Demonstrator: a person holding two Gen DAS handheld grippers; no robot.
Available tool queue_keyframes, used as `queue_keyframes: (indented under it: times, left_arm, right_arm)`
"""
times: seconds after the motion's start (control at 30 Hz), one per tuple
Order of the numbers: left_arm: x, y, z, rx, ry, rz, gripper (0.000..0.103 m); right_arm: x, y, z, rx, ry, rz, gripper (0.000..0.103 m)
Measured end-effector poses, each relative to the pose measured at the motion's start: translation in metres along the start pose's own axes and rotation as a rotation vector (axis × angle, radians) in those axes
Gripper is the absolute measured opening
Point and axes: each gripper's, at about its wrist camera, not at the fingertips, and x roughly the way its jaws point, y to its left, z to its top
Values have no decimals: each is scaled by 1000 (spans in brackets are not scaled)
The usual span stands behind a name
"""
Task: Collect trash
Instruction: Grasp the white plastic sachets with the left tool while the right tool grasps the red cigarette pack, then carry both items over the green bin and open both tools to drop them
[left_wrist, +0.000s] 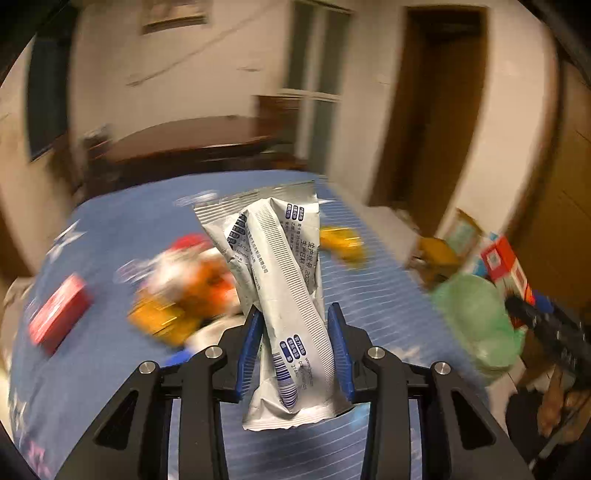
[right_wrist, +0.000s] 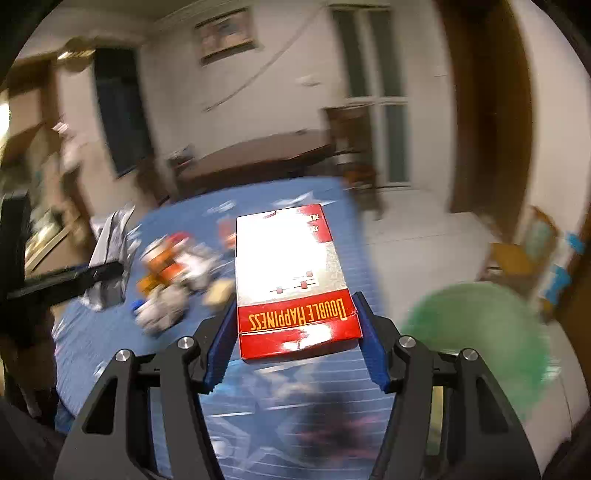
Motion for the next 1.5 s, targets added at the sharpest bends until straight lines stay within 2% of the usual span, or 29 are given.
queue_keyframes:
  times: [0.13,0.23,0.37,0.5,0.6,0.77,0.83,0.97,1.33,1.5]
  left_arm:
    - [32,-75,26,136,24,-134,38]
    - [63,-143,43,252,59,-265,38]
    - [102,-219,52,367,107,-381,38]
    - [139,-284,49,428,174,-452,38]
    - [158,-311,40,458,212,-480,38]
    - [191,-333,20,477,261,-508,38]
    - [200,-328,13,478,270,-520,38]
    - [210,-332,3,487,279,-478,38]
    - [211,-329,-7,522,237,-341,38]
    - [212,-329,-7,526,239,-326,38]
  right_arm:
    - [-22,-60,17,74,-14,-149,57]
    - [-24,-98,23,130,15,-213,57]
    - [-20,-146,17,216,79,-266,57]
    - [-14,-172,2,269,135,-299,57]
    - [-9,-184,-8,297,162,-318,57]
    - [-4,-195,-23,315,196,-326,57]
    - [1,-196,-27,317,212,-322,57]
    - [9,-196,-32,318,227,-311,57]
    - [19,-193,-34,299,271,-327,57]
    - [25,-196,-36,304,291,-327,57]
